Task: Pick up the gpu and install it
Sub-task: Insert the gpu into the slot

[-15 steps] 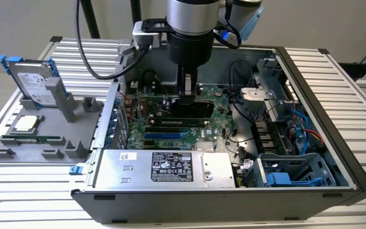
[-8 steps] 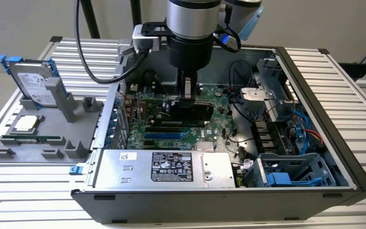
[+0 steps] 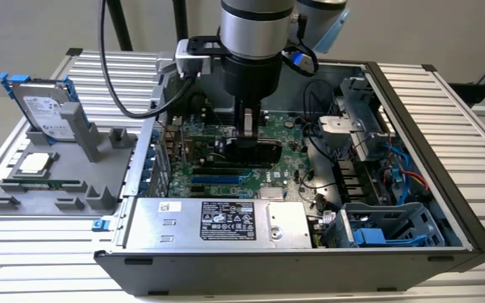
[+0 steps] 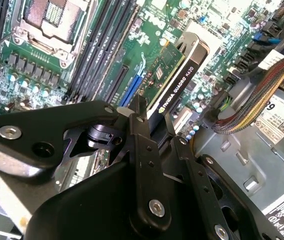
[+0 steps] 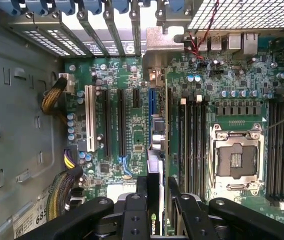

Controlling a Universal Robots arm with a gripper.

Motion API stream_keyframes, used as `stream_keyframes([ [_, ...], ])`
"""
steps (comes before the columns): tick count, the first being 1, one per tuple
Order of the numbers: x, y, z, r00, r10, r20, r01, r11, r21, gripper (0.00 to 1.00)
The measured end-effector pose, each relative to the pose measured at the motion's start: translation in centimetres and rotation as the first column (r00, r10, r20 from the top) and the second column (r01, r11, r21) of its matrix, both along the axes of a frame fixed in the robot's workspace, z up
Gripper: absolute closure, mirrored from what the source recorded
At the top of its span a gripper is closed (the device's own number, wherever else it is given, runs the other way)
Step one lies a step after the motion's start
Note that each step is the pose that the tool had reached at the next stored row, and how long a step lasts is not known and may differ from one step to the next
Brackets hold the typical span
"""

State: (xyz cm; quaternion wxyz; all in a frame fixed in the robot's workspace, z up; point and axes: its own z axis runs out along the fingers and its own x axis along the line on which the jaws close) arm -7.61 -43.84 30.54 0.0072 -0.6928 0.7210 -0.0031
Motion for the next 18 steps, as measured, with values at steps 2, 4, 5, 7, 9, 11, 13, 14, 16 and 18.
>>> stream_keyframes([
  [2, -0.02, -0.07, -0.11, 1.0, 0.0, -0.0003, 0.0, 1.0, -0.0002, 1.0],
  [4, -0.04, -0.12, -0.22, 1.0, 0.0, -0.0004, 0.0, 1.0, -0.0003, 1.0],
  [5, -0.06, -0.13, -0.27, 1.0, 0.0, -0.0005, 0.0, 1.0, -0.0004, 1.0],
  [7, -0.11, -0.21, -0.38, 1.0, 0.0, -0.0007, 0.0, 1.0, -0.001, 1.0],
  [9, -0.17, -0.33, -0.48, 1.0, 0.0, -0.0009, 0.0, 1.0, -0.0012, 1.0],
  [11, -0.25, -0.4, -0.62, 1.0, 0.0, -0.0011, 0.0, 1.0, -0.001, 1.0],
  [13, -0.38, -0.43, -0.85, 1.0, 0.0, -0.0012, 0.0, 1.0, -0.0014, 1.0],
  [14, -0.43, -0.43, -0.94, 1.0, 0.0, -0.0012, 0.0, 1.0, -0.0014, 1.0],
  [16, -0.53, -0.44, -1.01, 1.0, 0.0, -0.0015, 0.0, 1.0, -0.0016, 1.0],
  [18, -0.78, -0.44, -1.12, 1.0, 0.0, -0.0015, 0.0, 1.0, -0.0016, 1.0],
])
